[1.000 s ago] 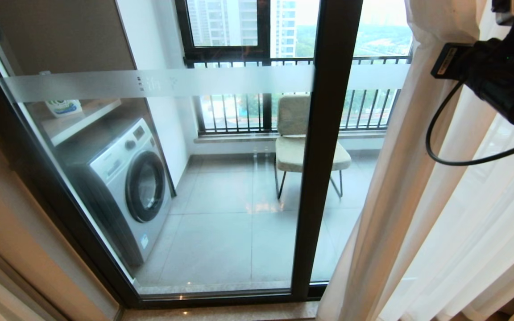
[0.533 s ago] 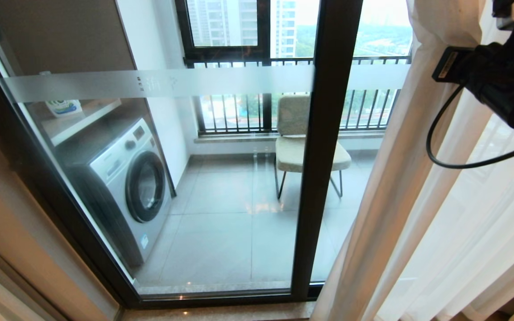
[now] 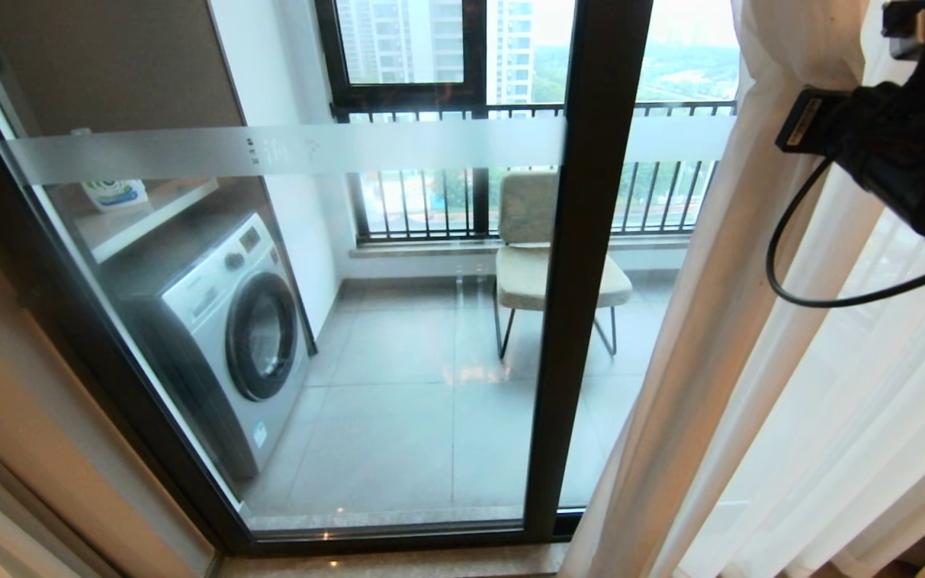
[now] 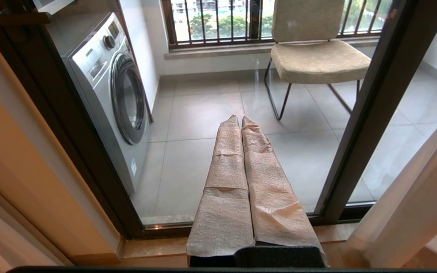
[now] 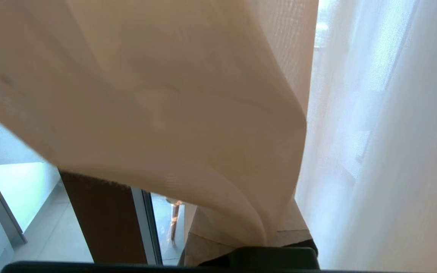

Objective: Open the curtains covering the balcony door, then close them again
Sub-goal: Pull the inner curtains open on both sides

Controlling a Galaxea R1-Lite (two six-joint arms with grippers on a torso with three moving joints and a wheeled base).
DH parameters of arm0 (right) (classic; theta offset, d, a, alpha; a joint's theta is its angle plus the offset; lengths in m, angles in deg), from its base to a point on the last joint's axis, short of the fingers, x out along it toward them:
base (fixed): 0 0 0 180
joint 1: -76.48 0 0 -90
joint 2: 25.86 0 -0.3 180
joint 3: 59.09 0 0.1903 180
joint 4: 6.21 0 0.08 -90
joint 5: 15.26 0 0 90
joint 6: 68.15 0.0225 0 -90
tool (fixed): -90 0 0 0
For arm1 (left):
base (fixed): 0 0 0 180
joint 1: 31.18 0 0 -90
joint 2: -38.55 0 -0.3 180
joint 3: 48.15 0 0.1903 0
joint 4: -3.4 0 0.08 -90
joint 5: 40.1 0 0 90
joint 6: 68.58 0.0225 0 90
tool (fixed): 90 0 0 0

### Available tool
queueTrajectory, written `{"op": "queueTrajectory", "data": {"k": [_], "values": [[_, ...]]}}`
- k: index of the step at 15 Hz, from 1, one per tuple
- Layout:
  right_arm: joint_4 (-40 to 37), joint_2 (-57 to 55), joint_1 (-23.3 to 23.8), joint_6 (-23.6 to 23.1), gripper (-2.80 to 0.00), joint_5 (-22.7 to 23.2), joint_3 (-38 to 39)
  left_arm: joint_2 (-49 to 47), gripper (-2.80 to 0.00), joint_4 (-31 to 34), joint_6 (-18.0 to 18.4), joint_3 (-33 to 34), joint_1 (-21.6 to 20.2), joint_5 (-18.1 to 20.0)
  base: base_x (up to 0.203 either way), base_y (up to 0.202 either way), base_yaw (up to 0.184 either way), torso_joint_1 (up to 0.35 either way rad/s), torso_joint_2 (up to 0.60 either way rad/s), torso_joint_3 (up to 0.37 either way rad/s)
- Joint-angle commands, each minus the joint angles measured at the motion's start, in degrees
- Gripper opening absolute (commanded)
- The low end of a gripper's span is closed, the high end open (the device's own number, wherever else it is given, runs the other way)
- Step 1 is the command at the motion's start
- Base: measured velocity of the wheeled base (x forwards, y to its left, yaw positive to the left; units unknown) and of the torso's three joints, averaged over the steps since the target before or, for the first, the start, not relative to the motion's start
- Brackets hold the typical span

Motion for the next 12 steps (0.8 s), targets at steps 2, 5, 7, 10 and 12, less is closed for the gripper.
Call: {"op": "queueTrajectory", "data": {"k": [2,5,7,10,12], "values": [[0.24,-0.06,-0.02,-0.04,-2.80,-0.05,0.04,0.02,-2.80,0.01,-0.16,0.05,0.00,0.00,0.000,0.000,0.000,0.000,0.00,0.000],[0.24,-0.06,0.44,0.05,-2.80,-0.05,0.12,0.02,-2.80,-0.06,-0.16,0.01,-0.05,0.00,0.000,0.000,0.000,0.000,0.00,0.000],[0.24,-0.15,1.18,0.05,-2.80,0.01,0.12,0.02,-2.80,-0.08,-0.24,0.01,-0.07,-0.08,0.000,0.000,0.000,0.000,0.00,0.000],[0.24,-0.24,1.83,0.05,-2.80,0.03,0.47,0.02,-2.80,-0.08,-0.24,0.01,-0.06,-0.17,0.000,0.000,0.000,0.000,0.00,0.000],[0.24,-0.56,2.37,0.05,-2.80,0.03,0.39,0.02,-2.80,-0.08,-0.24,0.01,0.00,-0.17,0.002,-0.076,-0.006,0.000,0.00,0.003]]}}
